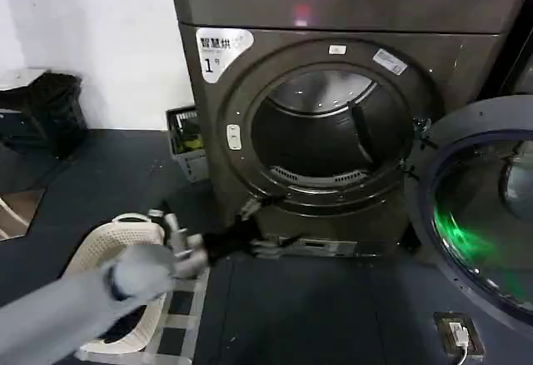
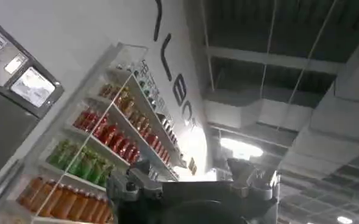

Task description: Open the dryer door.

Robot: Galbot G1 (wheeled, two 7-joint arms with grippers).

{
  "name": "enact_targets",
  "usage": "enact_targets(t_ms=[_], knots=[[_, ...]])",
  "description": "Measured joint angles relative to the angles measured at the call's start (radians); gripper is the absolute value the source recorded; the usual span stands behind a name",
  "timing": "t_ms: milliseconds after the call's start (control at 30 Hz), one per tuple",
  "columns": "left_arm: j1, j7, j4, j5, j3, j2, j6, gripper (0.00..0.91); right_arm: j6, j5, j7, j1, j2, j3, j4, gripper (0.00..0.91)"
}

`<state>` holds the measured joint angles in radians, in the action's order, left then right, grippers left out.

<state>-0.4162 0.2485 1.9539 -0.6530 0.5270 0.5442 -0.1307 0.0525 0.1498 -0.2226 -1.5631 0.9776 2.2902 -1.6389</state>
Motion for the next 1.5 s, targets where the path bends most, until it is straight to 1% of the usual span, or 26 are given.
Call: enact_targets(t_ms=[133, 300, 467, 633, 733, 867, 1033, 1167, 1300, 1400, 1500], knots=[[-0.044, 0.011, 0.035, 0.007, -0.05, -0.109, 0.056, 0.907, -0.019, -0.026, 0.005, 0.007, -0.005, 0.004, 0.008, 0.907], [-0.112, 0.016, 0.053, 0.085, -0.074, -0.245, 0.06, 0.907, -0.028, -0.032, 0.017, 0.017, -0.011, 0.016, 0.016, 0.907], [-0.155, 0.053, 0.01, 0.157, -0.077, -0.342, 0.072, 0.907, -0.031, -0.034, 0.032, 0.019, -0.023, 0.038, 0.029, 0.907], [-0.163, 0.074, -0.056, 0.177, -0.068, -0.408, 0.106, 0.907, -0.033, -0.033, 0.043, 0.022, -0.031, 0.048, 0.048, 0.907], [-0.172, 0.107, -0.085, 0.22, -0.068, -0.446, 0.127, 0.907, -0.032, -0.034, 0.052, 0.029, -0.035, 0.044, 0.057, 0.907], [-0.176, 0.145, -0.097, 0.258, -0.072, -0.488, 0.141, 0.907, -0.031, -0.035, 0.052, 0.028, -0.038, 0.043, 0.063, 0.907], [-0.186, 0.19, -0.12, 0.33, -0.083, -0.527, 0.132, 0.907, -0.032, -0.035, 0.051, 0.027, -0.04, 0.041, 0.069, 0.907], [-0.189, 0.258, -0.143, 0.387, -0.105, -0.544, 0.125, 0.907, -0.033, -0.035, 0.049, 0.032, -0.04, 0.033, 0.065, 0.907], [-0.193, 0.288, -0.161, 0.408, -0.125, -0.552, 0.123, 0.907, -0.033, -0.035, 0.047, 0.034, -0.04, 0.031, 0.062, 0.907], [-0.194, 0.31, -0.16, 0.442, -0.134, -0.561, 0.143, 0.907, -0.033, -0.035, 0.046, 0.032, -0.04, 0.031, 0.063, 0.907], [-0.194, 0.297, -0.16, 0.436, -0.14, -0.562, 0.156, 0.907, -0.034, -0.035, 0.045, 0.029, -0.039, 0.034, 0.063, 0.907]])
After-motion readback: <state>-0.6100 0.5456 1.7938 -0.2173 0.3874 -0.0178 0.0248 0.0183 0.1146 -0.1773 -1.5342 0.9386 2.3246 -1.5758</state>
